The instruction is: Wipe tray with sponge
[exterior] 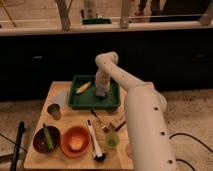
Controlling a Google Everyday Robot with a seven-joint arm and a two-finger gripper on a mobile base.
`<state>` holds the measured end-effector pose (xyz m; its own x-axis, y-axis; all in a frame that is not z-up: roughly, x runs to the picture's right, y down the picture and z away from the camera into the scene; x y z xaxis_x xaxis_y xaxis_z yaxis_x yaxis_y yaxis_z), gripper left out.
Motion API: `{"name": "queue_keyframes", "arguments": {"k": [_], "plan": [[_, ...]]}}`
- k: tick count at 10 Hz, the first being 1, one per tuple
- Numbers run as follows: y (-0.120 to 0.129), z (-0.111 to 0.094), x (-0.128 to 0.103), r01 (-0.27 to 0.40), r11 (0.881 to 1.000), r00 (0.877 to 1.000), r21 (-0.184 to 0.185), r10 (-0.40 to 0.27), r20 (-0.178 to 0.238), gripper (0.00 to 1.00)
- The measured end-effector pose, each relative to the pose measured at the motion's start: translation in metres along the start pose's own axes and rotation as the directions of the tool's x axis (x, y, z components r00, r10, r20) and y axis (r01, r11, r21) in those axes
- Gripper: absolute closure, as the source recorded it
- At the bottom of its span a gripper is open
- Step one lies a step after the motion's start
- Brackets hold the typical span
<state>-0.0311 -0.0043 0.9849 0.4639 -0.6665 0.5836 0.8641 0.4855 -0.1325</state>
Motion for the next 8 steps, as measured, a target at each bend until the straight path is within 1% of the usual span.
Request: {"name": "queue_keyframes", "arguments": {"k": [2,3,4,6,7,8], "plan": [[-0.016,0.010,-0.017,0.058,0.998,0.997,0.004,-0.058,0.053,1.00],[-0.023,0.013,-0.027,0.085,0.996,0.994,0.014,-0.085,0.075,1.00],[-0.021,0.015,-0.038,0.112,0.994,0.988,0.014,-0.113,0.102,1.00],[-0.005,0.012,-0.052,0.133,0.991,0.983,0.004,-0.133,0.129,1.00],[0.005,0.009,-0.056,0.132,0.991,0.983,-0.002,-0.131,0.132,1.00],[0.021,0.004,-0.052,0.121,0.993,0.985,-0.016,-0.118,0.122,1.00]]}}
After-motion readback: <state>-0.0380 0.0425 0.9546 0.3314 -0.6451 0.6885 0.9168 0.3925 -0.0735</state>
